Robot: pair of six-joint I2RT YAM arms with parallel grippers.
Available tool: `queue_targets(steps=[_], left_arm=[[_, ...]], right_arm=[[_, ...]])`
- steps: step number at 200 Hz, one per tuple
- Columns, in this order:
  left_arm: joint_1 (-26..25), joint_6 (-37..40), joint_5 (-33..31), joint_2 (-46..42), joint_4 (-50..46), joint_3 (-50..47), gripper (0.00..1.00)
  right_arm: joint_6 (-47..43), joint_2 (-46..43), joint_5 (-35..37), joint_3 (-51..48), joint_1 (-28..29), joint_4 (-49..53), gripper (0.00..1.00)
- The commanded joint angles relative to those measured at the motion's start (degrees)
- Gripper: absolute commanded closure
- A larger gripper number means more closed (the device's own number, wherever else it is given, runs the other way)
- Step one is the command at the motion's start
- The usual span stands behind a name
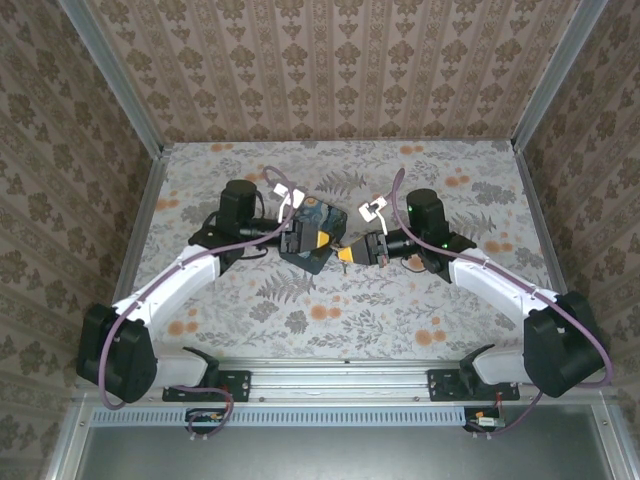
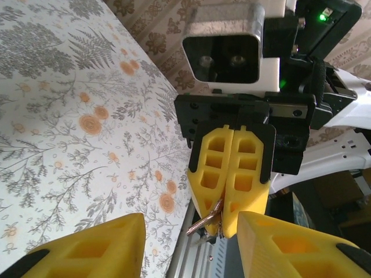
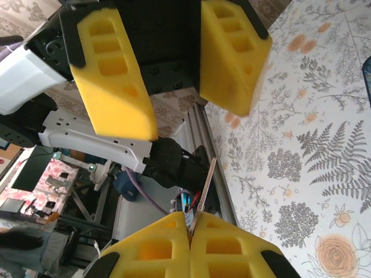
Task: Unlock a padlock with a key
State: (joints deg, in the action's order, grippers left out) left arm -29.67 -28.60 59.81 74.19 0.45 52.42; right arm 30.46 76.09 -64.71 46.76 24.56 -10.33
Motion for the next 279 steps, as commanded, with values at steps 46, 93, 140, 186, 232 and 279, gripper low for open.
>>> queue_targets(steps=[46,93,140,186,232,279], left_arm=[[-2.45,-2.30,1.77,2.25,6.71,-0.21,0.57],[-3.55,-2.18,2.98,2.25,7.03,-0.23,0.71],[-3.47,-2.25,3.38,1.46,7.18,-1.13,0.75],[-3.03,-2.43,3.54,0.61,7.13,-1.89,0.78],[-2.67,-2.60,3.95,0.23,7.46,-2.33,0.94],[-2.50,-4.63,0.91,-0.78,7.92,-2.89,1.00]], right_arm=[[1.58,-0.28,-3.64,1.20,-0.10,-2.80,1.00],[2.16,0.33,-3.06,1.23,-0.08,-4.90,1.00],[2.00,0.82,-2.79,1.27,-0.21,-5.34,1.00],[1.67,0.91,-2.53,1.31,-0.20,-5.34,1.00],[1.31,1.70,-2.09,1.49,-0.30,-5.21,1.00],[2.45,1.11,0.40,1.13,-0.97,-5.06,0.71]])
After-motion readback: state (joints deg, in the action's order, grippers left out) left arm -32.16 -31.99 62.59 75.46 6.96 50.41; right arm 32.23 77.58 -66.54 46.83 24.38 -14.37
